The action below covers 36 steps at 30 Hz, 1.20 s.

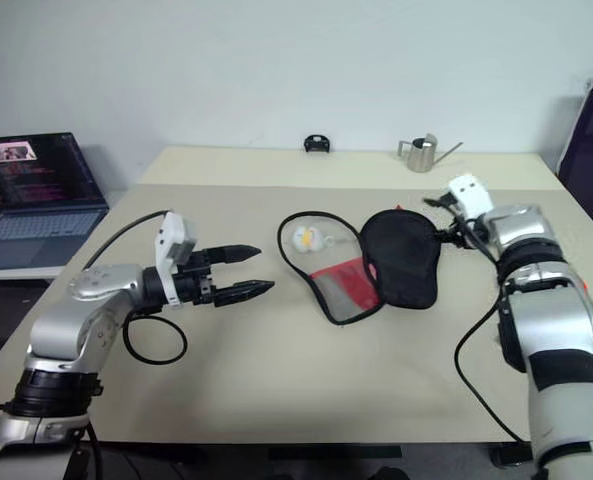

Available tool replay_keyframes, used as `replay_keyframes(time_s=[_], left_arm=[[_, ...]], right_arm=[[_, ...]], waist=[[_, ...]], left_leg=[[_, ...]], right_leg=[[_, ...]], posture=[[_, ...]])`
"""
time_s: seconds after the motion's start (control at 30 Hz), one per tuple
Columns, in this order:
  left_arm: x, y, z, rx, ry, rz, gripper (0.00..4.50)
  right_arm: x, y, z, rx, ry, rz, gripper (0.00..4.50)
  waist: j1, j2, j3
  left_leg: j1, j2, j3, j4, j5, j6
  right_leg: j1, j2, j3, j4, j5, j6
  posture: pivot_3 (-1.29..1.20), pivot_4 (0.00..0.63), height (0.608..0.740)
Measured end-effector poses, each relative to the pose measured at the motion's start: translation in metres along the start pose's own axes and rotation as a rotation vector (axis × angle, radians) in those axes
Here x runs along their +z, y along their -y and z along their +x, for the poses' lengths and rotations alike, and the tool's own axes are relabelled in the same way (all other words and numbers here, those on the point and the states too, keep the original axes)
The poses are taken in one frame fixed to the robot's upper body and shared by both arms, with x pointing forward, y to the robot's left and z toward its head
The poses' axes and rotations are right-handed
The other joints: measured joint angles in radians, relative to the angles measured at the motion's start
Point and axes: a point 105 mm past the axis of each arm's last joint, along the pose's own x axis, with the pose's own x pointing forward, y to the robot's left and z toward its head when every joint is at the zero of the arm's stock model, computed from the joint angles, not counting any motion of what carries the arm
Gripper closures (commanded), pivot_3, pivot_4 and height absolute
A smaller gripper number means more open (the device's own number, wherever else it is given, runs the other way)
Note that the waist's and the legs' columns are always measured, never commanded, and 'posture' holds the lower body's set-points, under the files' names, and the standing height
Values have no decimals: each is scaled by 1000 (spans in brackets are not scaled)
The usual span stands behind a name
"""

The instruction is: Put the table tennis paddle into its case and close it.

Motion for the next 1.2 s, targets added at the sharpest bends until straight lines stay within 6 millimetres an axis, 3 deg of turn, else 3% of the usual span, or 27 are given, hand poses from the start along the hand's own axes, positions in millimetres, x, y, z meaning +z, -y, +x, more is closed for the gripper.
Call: replay_keyframes(time_s=[0.1,0.27,0.5,0.73,0.9,1.2], left_arm=[[0,1,3,-17,7,-8,292],[4,5,12,-63,23,-2,292],[15,17,33,-179,63,21,292],[22,21,47,-272,78,37,292],[18,23,51,-297,67,39,292],[17,22,51,-306,61,54,292]], right_arm=[[3,0,-6,34,32,74,1628],[-13,0,-19,-37,81,189,17],[-43,-14,-59,-270,106,326,17],[-91,-19,-89,-561,88,464,17],[-123,-30,-89,-649,28,549,17],[-141,-24,-83,-781,21,589,17]], waist=[[1,0,0],[4,0,0],[6,1,0],[4,1,-1],[0,1,-1],[0,1,-1]], left_leg=[[0,0,0,0,0,0],[-3,0,-1,1,0,0],[-3,0,-1,2,0,0],[0,-1,-1,2,1,0],[4,-2,1,2,3,0],[9,-3,1,0,5,3]], right_leg=[[0,0,0,0,0,0],[-1,0,-1,1,0,0],[-1,0,0,3,0,0],[-2,0,2,9,0,0],[-1,0,5,15,0,0],[1,1,5,17,0,-1]], posture=[[0,150,740],[0,150,740],[0,150,740],[0,150,740],[0,150,740],[0,150,740]])
